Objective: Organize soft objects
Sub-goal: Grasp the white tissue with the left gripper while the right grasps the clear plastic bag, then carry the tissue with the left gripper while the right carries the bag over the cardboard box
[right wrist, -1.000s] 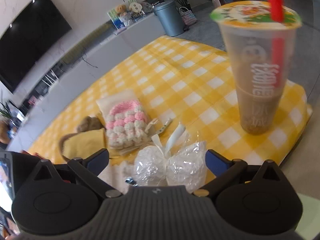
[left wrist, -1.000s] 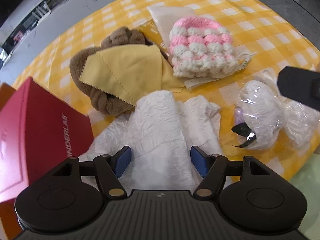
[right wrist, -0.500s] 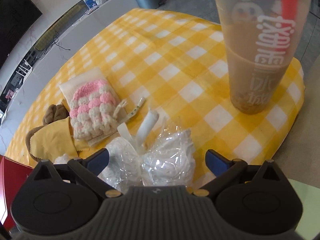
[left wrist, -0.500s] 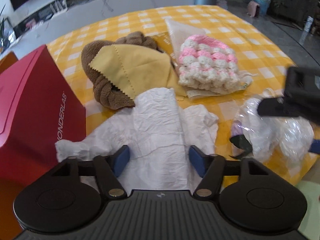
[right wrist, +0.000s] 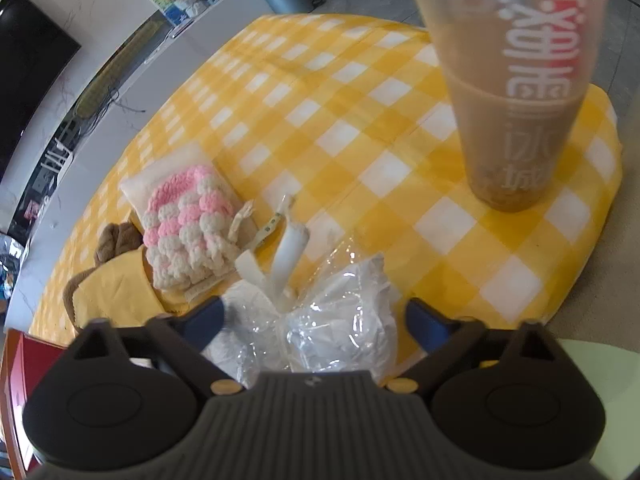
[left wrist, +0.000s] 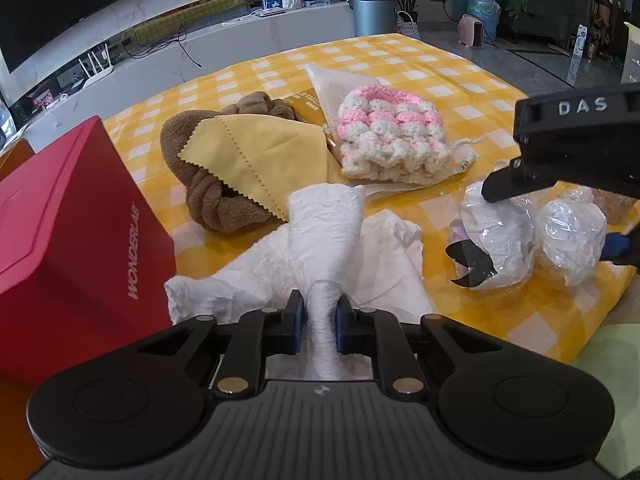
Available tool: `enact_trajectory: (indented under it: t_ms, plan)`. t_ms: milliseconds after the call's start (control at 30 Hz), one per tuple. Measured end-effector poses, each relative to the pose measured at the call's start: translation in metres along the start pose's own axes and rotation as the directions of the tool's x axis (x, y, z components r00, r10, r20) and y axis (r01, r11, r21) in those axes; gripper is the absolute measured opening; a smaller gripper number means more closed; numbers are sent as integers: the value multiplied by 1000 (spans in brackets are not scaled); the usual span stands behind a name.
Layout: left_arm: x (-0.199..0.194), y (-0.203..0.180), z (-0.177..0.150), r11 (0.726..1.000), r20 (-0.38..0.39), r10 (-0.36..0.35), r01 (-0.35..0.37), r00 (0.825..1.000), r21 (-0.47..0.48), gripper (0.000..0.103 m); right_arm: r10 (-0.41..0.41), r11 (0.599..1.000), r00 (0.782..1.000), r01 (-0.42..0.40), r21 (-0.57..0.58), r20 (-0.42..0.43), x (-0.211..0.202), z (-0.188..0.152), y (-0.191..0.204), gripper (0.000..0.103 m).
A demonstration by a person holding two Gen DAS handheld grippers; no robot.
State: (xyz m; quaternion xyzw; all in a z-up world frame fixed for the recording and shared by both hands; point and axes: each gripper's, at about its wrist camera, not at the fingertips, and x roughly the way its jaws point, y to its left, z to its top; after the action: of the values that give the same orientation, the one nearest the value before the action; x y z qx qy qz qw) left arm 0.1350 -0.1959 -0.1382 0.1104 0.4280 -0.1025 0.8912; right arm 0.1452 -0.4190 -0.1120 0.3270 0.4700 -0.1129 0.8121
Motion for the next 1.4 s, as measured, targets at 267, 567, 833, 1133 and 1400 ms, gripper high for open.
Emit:
enact_trajectory:
  t_ms: [267, 567, 833, 1133, 1400]
  plan:
    - [-17, 9, -5, 1000, 33, -14, 14, 999, 24, 14, 57, 998, 997, -59, 21, 55, -14, -6, -5, 69]
    - [-58, 27, -4, 999, 101, -28, 24, 995, 38, 13, 200, 975, 973, -209, 75, 115, -46, -14, -20, 68]
    - [-120, 44, -1, 992, 186, -120, 110, 975, 64, 13, 327, 943, 925, -333, -3, 192, -89, -24, -2, 68]
    - [-200, 92, -5, 993, 341, -107, 116, 934, -6, 13, 516, 856, 831, -499, -134, 207, -133, -44, 43, 68]
    - [-225, 175, -22, 971, 401, 4, 91, 916, -219, 13, 656, 741, 750, -618, -263, 84, -150, -82, 110, 68]
